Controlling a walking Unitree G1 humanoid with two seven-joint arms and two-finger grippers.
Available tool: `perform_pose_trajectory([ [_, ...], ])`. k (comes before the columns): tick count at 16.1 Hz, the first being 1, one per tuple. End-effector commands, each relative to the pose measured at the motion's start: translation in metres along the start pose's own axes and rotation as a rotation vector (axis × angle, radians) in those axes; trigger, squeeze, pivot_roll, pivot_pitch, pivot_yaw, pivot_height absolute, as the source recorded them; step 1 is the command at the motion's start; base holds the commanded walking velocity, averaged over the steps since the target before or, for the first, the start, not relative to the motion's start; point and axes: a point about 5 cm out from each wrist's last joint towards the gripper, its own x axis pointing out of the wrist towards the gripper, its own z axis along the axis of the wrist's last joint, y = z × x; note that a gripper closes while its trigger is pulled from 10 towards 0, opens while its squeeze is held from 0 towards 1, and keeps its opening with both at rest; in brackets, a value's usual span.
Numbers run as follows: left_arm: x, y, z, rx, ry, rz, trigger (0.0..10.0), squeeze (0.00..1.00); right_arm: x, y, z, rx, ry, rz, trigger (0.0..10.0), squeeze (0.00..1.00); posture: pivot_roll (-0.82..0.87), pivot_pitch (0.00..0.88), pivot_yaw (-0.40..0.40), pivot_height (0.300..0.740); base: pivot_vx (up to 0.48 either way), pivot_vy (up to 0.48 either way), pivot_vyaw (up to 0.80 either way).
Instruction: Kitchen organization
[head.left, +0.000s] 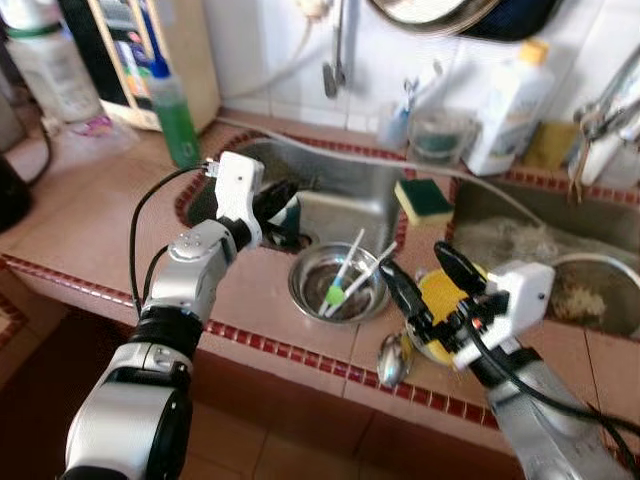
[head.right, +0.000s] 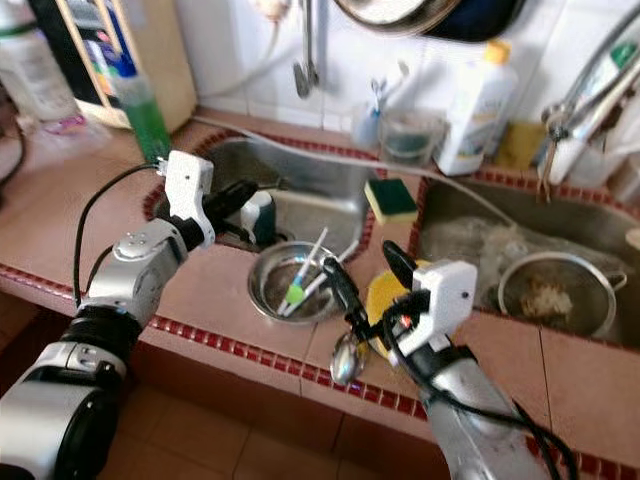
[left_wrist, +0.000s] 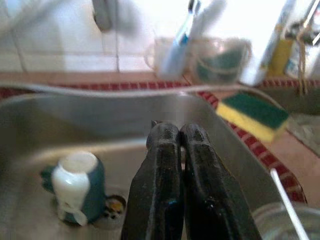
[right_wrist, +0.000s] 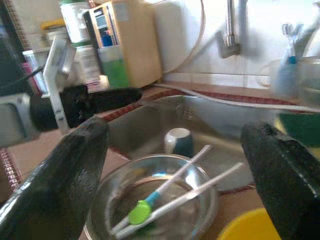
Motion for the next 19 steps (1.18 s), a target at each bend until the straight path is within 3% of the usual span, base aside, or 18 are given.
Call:
perform_pose_trajectory([
  [1, 0.001, 0.008, 0.011, 0.021, -0.008, -0.012, 10.0, 0.00, -0.008, 0.006, 0.007, 0.002, 0.002, 0.001, 10.0, 0.00, -0.26, 0.235, 0.038, 0.740, 0.000, 0.000, 0.00],
  [4, -0.001, 0.019, 0.011, 0.026, 0.038, -0.020, 10.0, 0.00, -0.018, 0.016, 0.015, 0.015, 0.004, -0.012, 10.0, 0.00, -0.28, 0.267, 0.045, 0.740, 0.000, 0.000, 0.00],
  [7, -0.013, 0.041, 0.008, -0.025, 0.090, 0.046, 10.0, 0.00, -0.024, 0.020, 0.025, 0.032, -0.012, -0.027, 10.0, 0.00, -0.31, 0.289, 0.062, 0.740, 0.000, 0.000, 0.00],
  [10, -0.025, 0.058, 0.008, -0.006, 0.126, 0.078, 10.0, 0.00, -0.029, 0.019, 0.032, 0.029, -0.020, -0.059, 10.0, 0.00, -0.32, 0.297, 0.072, 0.740, 0.000, 0.000, 0.00],
  [16, -0.024, 0.059, 0.008, -0.028, 0.145, 0.081, 10.0, 0.00, -0.028, 0.019, 0.033, 0.031, -0.012, -0.060, 10.0, 0.00, -0.32, 0.304, 0.082, 0.740, 0.000, 0.000, 0.00],
  [17, -0.025, 0.061, 0.010, -0.024, 0.148, 0.096, 10.0, 1.00, -0.027, 0.019, 0.033, 0.033, -0.014, -0.061, 10.0, 0.00, -0.32, 0.299, 0.086, 0.740, 0.000, 0.000, 0.00],
  [19, -0.026, 0.064, 0.013, -0.033, 0.136, 0.116, 10.0, 1.00, -0.025, 0.019, 0.034, 0.033, -0.019, -0.058, 10.0, 0.00, -0.31, 0.297, 0.084, 0.740, 0.000, 0.000, 0.00],
])
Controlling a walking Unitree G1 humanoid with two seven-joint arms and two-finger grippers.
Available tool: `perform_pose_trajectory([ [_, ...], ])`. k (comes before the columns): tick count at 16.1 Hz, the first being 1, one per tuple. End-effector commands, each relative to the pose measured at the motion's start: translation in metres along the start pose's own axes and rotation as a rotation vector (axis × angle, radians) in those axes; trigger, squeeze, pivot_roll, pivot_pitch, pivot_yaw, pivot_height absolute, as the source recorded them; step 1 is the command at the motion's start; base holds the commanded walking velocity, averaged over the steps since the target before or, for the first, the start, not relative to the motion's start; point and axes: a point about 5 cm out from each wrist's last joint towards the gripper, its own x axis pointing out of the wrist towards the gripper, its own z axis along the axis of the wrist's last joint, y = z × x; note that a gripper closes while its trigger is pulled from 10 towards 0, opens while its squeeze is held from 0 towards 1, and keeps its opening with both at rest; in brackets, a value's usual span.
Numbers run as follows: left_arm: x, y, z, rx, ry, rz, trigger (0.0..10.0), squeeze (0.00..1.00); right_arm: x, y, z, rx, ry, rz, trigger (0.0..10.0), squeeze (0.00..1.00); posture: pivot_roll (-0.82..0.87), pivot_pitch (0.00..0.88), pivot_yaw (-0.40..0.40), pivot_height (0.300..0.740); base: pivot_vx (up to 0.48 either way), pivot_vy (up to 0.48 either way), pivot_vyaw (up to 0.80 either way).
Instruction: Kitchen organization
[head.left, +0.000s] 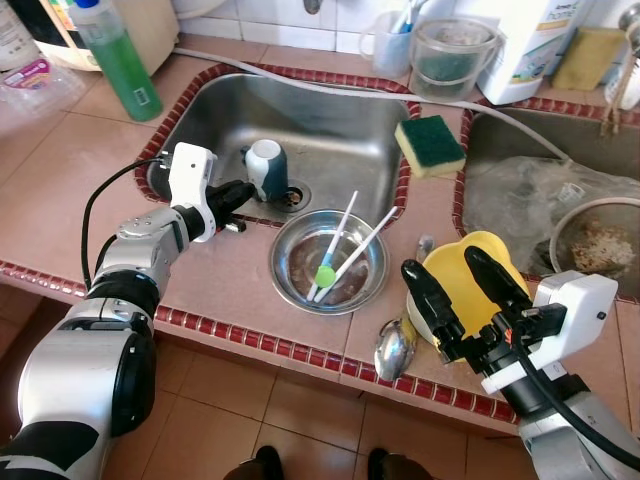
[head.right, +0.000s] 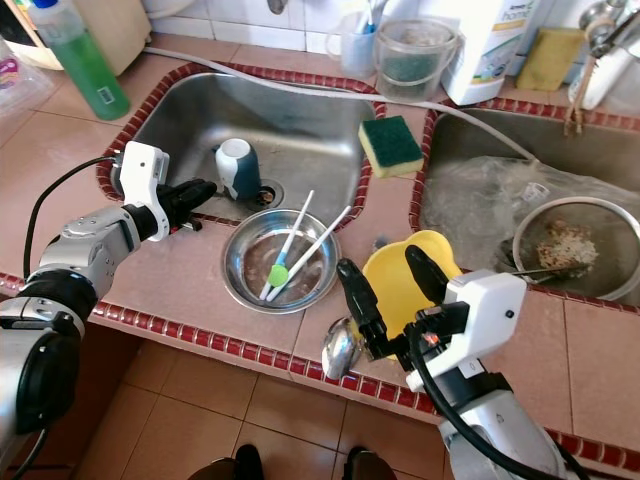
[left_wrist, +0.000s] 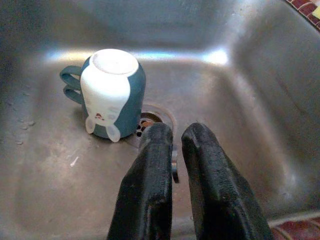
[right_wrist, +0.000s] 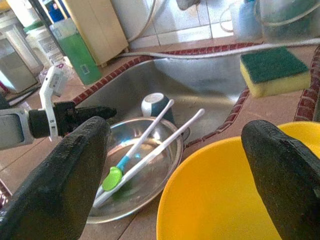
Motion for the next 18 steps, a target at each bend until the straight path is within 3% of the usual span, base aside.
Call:
perform_pose_trajectory([
  [1, -0.004, 0.007, 0.006, -0.003, 0.000, 0.018, 10.0, 1.00, -0.002, 0.002, 0.002, 0.005, -0.008, 0.009, 10.0, 0.00, -0.31, 0.294, 0.084, 0.740, 0.000, 0.000, 0.00],
  [7, -0.007, 0.014, 0.019, -0.006, -0.053, 0.041, 10.0, 1.00, 0.007, 0.000, 0.000, 0.000, -0.020, 0.033, 10.0, 0.00, -0.29, 0.258, 0.080, 0.740, 0.000, 0.000, 0.00],
  [10, -0.010, 0.016, 0.030, -0.010, -0.130, 0.033, 10.0, 1.00, 0.019, 0.000, 0.002, -0.012, -0.049, 0.061, 10.0, 0.00, -0.26, 0.218, 0.073, 0.740, 0.000, 0.000, 0.00],
  [17, -0.020, 0.001, 0.042, 0.029, -0.319, -0.022, 10.0, 1.00, 0.038, -0.010, 0.005, -0.052, -0.099, 0.089, 10.0, 0.00, -0.23, 0.150, 0.063, 0.740, 0.000, 0.000, 0.00],
  [18, -0.022, -0.005, 0.041, 0.034, -0.334, -0.026, 10.0, 0.83, 0.041, -0.012, 0.005, -0.061, -0.108, 0.084, 10.0, 0.00, -0.22, 0.145, 0.063, 0.740, 0.000, 0.000, 0.00],
])
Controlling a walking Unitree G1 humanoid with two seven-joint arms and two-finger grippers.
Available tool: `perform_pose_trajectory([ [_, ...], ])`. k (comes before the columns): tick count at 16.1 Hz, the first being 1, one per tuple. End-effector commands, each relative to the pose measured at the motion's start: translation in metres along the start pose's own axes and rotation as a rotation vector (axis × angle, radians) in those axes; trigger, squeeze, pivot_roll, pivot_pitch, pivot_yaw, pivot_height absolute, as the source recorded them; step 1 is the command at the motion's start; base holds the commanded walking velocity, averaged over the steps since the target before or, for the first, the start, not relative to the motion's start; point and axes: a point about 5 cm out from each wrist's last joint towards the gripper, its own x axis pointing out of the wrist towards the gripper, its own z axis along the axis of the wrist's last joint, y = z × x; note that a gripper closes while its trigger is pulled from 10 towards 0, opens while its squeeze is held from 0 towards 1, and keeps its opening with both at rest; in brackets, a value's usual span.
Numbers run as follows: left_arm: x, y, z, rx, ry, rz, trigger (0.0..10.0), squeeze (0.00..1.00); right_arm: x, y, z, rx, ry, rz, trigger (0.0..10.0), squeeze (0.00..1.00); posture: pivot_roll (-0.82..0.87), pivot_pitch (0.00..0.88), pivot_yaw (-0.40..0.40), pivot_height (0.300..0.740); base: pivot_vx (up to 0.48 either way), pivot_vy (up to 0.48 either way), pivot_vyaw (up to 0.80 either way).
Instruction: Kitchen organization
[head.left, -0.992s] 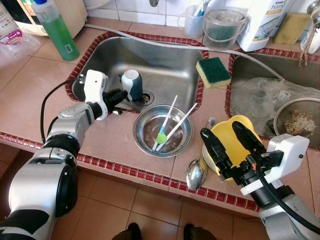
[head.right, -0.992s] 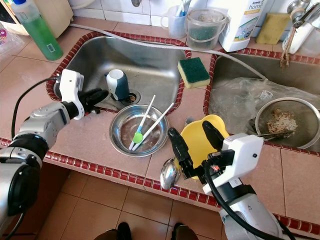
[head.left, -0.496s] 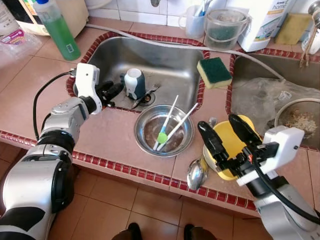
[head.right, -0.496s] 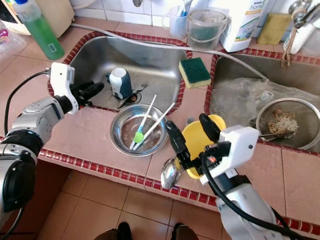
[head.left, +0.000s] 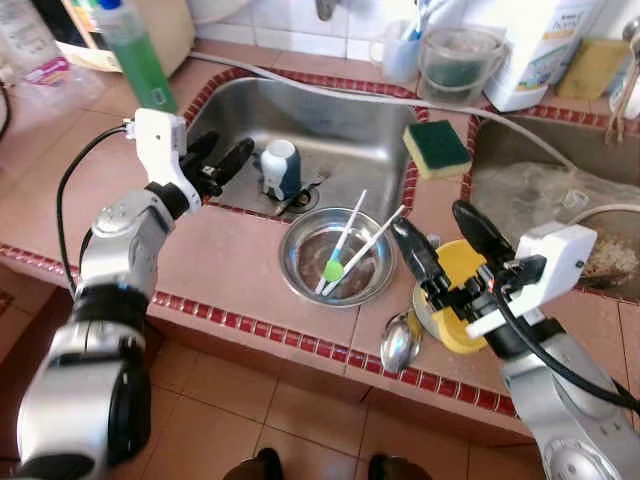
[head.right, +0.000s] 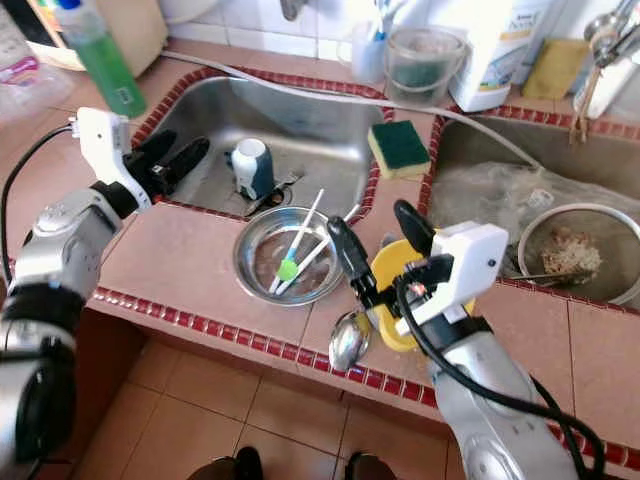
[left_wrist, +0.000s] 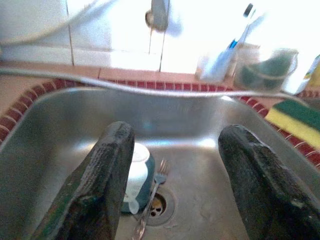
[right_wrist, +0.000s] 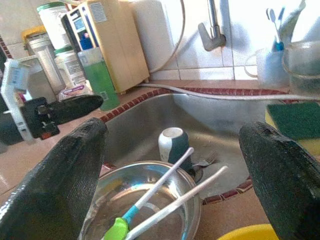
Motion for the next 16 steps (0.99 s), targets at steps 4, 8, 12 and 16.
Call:
perform_pose_trajectory([
  [4, -0.019, -0.030, -0.009, 0.016, -0.008, -0.015, 10.0, 0.00, 0.003, 0.000, -0.007, -0.033, 0.013, 0.025, 10.0, 0.00, -0.21, 0.112, 0.059, 0.740, 0.000, 0.000, 0.00],
  [8, -0.043, -0.054, -0.014, 0.018, 0.018, -0.043, 10.0, 0.00, -0.010, 0.002, -0.016, -0.025, 0.074, 0.034, 10.0, 0.00, -0.20, 0.078, 0.058, 0.740, 0.000, 0.000, 0.00],
  [12, -0.053, -0.081, -0.022, 0.048, 0.067, -0.112, 10.0, 0.00, -0.014, -0.002, -0.024, -0.032, 0.100, 0.022, 10.0, 0.00, -0.20, 0.073, 0.061, 0.740, 0.000, 0.000, 0.00],
  [16, -0.061, -0.099, -0.039, 0.023, 0.118, -0.116, 10.0, 0.00, -0.016, -0.011, -0.034, -0.047, 0.124, -0.054, 10.0, 0.00, -0.21, 0.070, 0.062, 0.740, 0.000, 0.000, 0.00],
])
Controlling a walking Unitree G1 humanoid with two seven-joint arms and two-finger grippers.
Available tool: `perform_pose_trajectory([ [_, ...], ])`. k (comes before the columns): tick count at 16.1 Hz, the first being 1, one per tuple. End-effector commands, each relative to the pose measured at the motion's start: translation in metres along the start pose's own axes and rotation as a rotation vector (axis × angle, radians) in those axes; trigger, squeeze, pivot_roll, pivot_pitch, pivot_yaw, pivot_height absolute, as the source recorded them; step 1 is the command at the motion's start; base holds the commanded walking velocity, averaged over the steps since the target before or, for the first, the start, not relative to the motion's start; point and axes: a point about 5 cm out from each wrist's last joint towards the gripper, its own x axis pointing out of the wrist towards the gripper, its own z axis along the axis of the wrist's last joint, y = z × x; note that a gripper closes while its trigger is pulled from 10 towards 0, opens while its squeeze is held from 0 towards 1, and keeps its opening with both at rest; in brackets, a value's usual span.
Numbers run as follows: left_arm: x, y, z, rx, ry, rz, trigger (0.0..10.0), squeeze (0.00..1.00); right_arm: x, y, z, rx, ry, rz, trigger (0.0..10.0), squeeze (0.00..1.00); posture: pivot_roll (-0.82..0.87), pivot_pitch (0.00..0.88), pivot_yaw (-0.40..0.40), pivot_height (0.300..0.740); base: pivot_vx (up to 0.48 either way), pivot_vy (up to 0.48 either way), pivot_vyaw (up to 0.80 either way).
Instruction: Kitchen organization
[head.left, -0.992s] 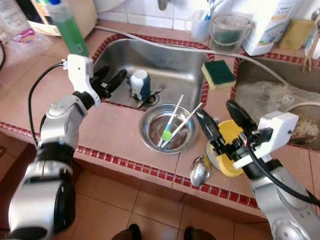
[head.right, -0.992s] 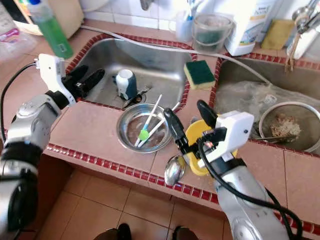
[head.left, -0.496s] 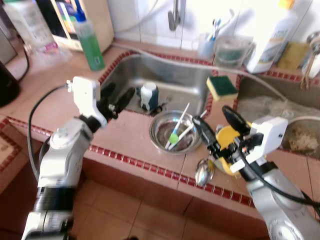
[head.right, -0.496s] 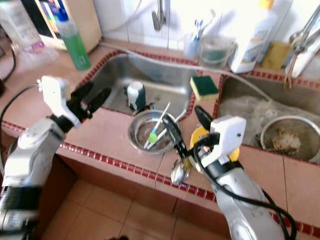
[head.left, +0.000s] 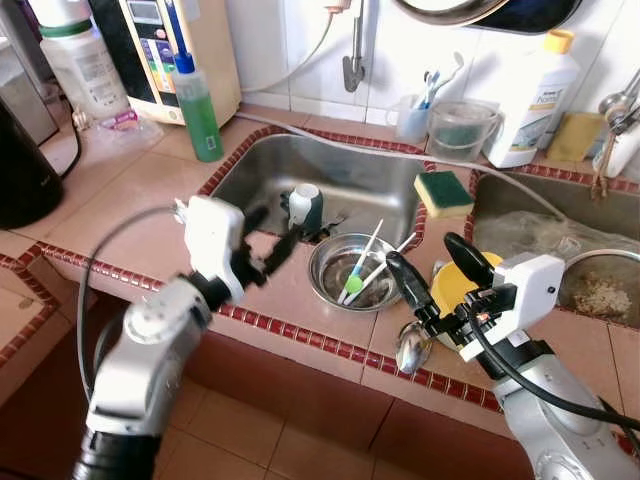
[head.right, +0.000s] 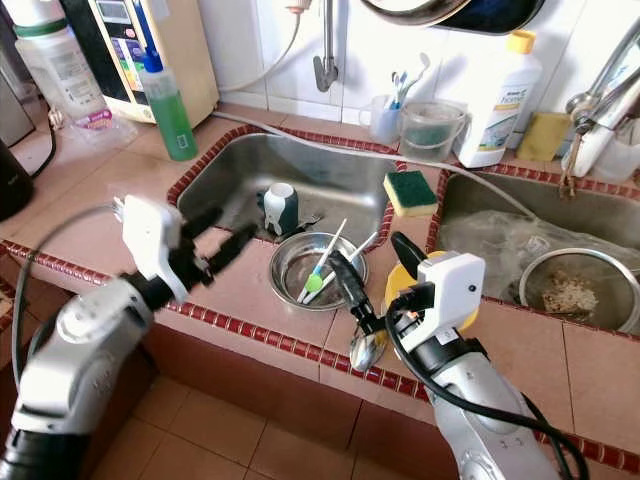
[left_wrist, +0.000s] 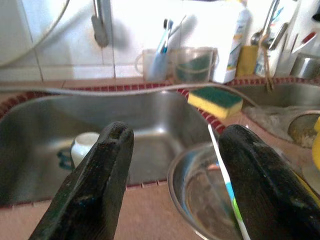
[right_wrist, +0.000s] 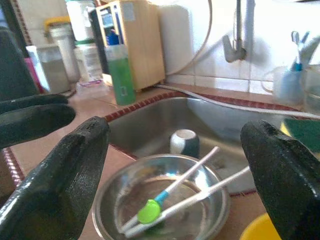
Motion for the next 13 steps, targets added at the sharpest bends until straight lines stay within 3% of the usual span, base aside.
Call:
perform_pose_trajectory([
  [1, -0.001, -0.006, -0.001, 0.009, 0.010, -0.010, 10.0, 0.00, 0.000, -0.002, -0.002, -0.009, 0.000, -0.019, 10.0, 0.00, -0.20, 0.070, 0.064, 0.740, 0.000, 0.000, 0.00],
  [4, -0.001, -0.017, -0.003, -0.009, 0.018, -0.040, 10.0, 0.00, 0.001, -0.004, -0.004, -0.010, 0.002, -0.035, 10.0, 0.00, -0.20, 0.072, 0.063, 0.740, 0.000, 0.000, 0.00],
  [5, -0.001, -0.028, -0.008, 0.022, 0.040, -0.069, 10.0, 0.00, 0.002, -0.004, -0.008, -0.008, 0.008, -0.046, 10.0, 0.00, -0.20, 0.072, 0.063, 0.740, 0.000, 0.000, 0.00],
  [8, 0.003, -0.038, -0.018, 0.027, 0.081, -0.075, 10.0, 0.00, 0.002, -0.001, -0.012, 0.000, 0.020, -0.050, 10.0, 0.00, -0.20, 0.069, 0.066, 0.740, 0.000, 0.000, 0.00],
  [13, 0.019, -0.032, -0.029, -0.035, 0.159, 0.027, 10.0, 0.00, 0.002, 0.000, -0.009, -0.001, -0.003, -0.052, 10.0, 0.00, -0.22, 0.064, 0.068, 0.740, 0.000, 0.000, 0.00],
])
